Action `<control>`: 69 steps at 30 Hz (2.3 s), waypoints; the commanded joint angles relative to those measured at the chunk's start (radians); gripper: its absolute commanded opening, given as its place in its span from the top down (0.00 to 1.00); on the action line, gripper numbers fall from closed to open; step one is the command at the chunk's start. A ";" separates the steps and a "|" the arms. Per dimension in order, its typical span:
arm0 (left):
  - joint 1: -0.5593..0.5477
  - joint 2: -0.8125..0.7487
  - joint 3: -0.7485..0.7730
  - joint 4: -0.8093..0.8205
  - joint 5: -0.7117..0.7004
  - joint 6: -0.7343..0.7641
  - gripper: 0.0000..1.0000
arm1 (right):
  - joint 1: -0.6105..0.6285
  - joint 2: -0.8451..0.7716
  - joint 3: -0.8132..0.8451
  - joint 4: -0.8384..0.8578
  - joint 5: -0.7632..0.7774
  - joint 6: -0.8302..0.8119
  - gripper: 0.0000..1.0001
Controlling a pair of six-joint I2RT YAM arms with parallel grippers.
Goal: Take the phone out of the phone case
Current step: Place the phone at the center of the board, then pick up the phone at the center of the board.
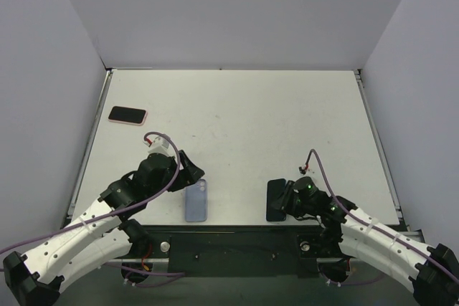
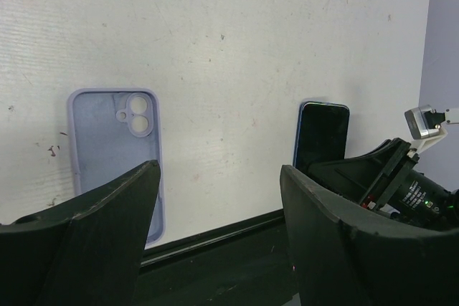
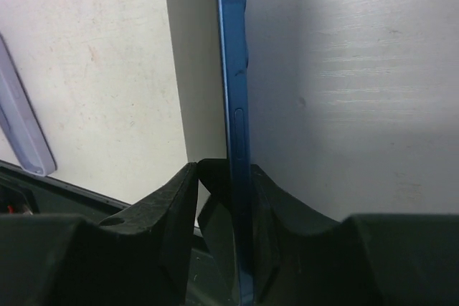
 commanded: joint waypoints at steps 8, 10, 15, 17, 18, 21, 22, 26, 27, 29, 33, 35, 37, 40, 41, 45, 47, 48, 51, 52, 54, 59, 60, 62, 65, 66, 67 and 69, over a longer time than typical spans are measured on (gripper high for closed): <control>0.003 -0.022 0.012 0.041 0.003 0.022 0.21 | 0.007 0.105 0.064 -0.192 0.172 -0.018 0.49; 0.003 -0.025 0.010 0.042 0.001 0.019 0.21 | 0.007 0.108 0.078 -0.215 0.195 -0.015 0.48; 0.003 -0.024 0.012 0.038 -0.006 0.020 0.21 | 0.065 0.118 0.191 -0.400 0.395 -0.027 0.37; 0.004 -0.022 0.016 0.038 -0.011 0.022 0.21 | 0.133 0.147 0.270 -0.469 0.500 -0.033 0.36; 0.003 -0.022 0.020 0.039 -0.014 0.023 0.21 | 0.191 0.184 0.328 -0.483 0.532 -0.032 0.36; 0.004 -0.021 0.026 0.041 -0.023 0.025 0.21 | 0.308 0.313 0.420 -0.470 0.611 -0.049 0.39; 0.003 -0.021 0.027 0.039 -0.029 0.026 0.21 | 0.347 0.339 0.455 -0.453 0.612 -0.070 0.45; 0.009 -0.018 0.035 0.032 -0.034 0.022 0.21 | 0.452 0.541 0.558 -0.347 0.563 -0.142 0.71; 0.009 -0.016 0.036 0.029 -0.036 0.020 0.21 | 0.476 0.599 0.586 -0.335 0.560 -0.148 0.80; 0.013 -0.021 0.044 0.013 -0.043 0.023 0.21 | 0.496 0.666 0.607 -0.298 0.543 -0.173 0.91; 0.018 -0.038 0.043 0.006 -0.046 0.025 0.21 | 0.500 0.741 0.603 -0.252 0.532 -0.182 1.00; 0.020 -0.039 0.049 0.001 -0.048 0.028 0.21 | 0.495 0.753 0.592 -0.241 0.532 -0.179 1.00; 0.023 -0.039 0.052 -0.008 -0.052 0.030 0.21 | 0.477 0.752 0.560 -0.220 0.503 -0.159 1.00; 0.024 -0.044 0.049 -0.007 -0.052 0.030 0.21 | 0.461 0.741 0.508 -0.169 0.460 -0.145 1.00; 0.024 -0.044 0.044 -0.005 -0.051 0.028 0.21 | 0.452 0.741 0.491 -0.166 0.456 -0.141 1.00; 0.029 -0.038 0.043 0.002 -0.046 0.031 0.21 | 0.447 0.738 0.465 -0.167 0.450 -0.144 1.00; 0.029 -0.034 0.043 0.009 -0.045 0.034 0.21 | 0.452 0.741 0.463 -0.149 0.436 -0.170 1.00; 0.030 -0.033 0.044 0.013 -0.043 0.036 0.21 | 0.457 0.737 0.469 -0.154 0.436 -0.175 1.00; 0.032 -0.027 0.056 0.003 -0.040 0.040 0.20 | 0.460 0.732 0.472 -0.193 0.445 -0.149 1.00; 0.035 -0.028 0.064 -0.002 -0.042 0.043 0.20 | 0.467 0.724 0.465 -0.190 0.437 -0.147 1.00; 0.036 -0.034 0.062 -0.008 -0.057 0.046 0.20 | 0.484 0.689 0.446 -0.136 0.404 -0.180 1.00; 0.085 0.005 0.079 -0.024 -0.097 0.011 0.17 | 0.477 0.540 0.481 -0.071 0.384 -0.253 0.98; 0.101 0.022 0.102 -0.039 -0.108 0.000 0.14 | 0.471 0.498 0.506 -0.074 0.384 -0.279 0.86; 0.195 0.090 0.140 -0.071 -0.089 -0.029 0.11 | 0.448 0.441 0.535 -0.091 0.402 -0.305 0.67; 0.443 0.206 0.187 -0.070 0.019 -0.041 0.09 | 0.382 0.372 0.560 -0.117 0.379 -0.332 0.57; 0.491 0.235 0.208 -0.056 0.074 -0.047 0.09 | 0.336 0.344 0.561 -0.121 0.367 -0.346 0.53; 0.582 0.295 0.217 -0.044 0.096 -0.061 0.09 | 0.298 0.327 0.561 -0.127 0.347 -0.352 0.52; 0.698 0.394 0.262 -0.025 0.167 -0.107 0.09 | 0.261 0.289 0.555 -0.134 0.336 -0.377 0.50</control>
